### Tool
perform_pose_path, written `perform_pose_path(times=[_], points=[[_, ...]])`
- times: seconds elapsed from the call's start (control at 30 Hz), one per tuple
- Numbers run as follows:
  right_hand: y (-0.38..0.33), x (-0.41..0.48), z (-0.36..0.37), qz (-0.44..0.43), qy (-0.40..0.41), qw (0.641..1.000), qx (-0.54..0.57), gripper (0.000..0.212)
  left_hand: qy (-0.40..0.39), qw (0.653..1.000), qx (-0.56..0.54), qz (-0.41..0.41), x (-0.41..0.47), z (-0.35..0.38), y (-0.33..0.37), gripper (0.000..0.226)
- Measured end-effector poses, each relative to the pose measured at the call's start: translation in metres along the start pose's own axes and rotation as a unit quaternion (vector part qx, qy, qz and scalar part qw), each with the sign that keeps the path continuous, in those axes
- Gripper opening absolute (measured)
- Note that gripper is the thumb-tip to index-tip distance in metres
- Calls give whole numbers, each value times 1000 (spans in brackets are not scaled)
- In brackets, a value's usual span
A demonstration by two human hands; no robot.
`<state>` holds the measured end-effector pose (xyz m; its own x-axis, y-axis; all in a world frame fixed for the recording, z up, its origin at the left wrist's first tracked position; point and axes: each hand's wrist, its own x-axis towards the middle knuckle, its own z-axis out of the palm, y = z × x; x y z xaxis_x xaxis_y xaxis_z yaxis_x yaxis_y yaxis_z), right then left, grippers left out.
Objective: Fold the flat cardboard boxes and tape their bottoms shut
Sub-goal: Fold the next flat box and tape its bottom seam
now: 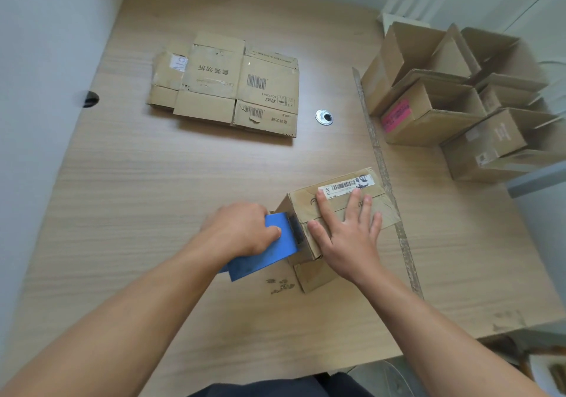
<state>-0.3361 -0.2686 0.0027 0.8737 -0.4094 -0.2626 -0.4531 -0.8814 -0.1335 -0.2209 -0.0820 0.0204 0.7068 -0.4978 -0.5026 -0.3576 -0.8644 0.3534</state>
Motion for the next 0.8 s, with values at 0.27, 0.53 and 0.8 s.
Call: perform_pose_path(times=[0.27, 0.53, 0.8], points=[[-3, 2, -1, -4, -7, 1000, 5, 87, 41, 997, 56, -31, -10, -6, 21, 21], [-1, -2, -12, -27, -35, 999, -25, 93, 42, 996, 49, -61, -26, 23, 29, 22], [23, -12, -25, -103, 1, 994, -46, 71, 79, 991, 4, -111, -59, 27, -18, 27]])
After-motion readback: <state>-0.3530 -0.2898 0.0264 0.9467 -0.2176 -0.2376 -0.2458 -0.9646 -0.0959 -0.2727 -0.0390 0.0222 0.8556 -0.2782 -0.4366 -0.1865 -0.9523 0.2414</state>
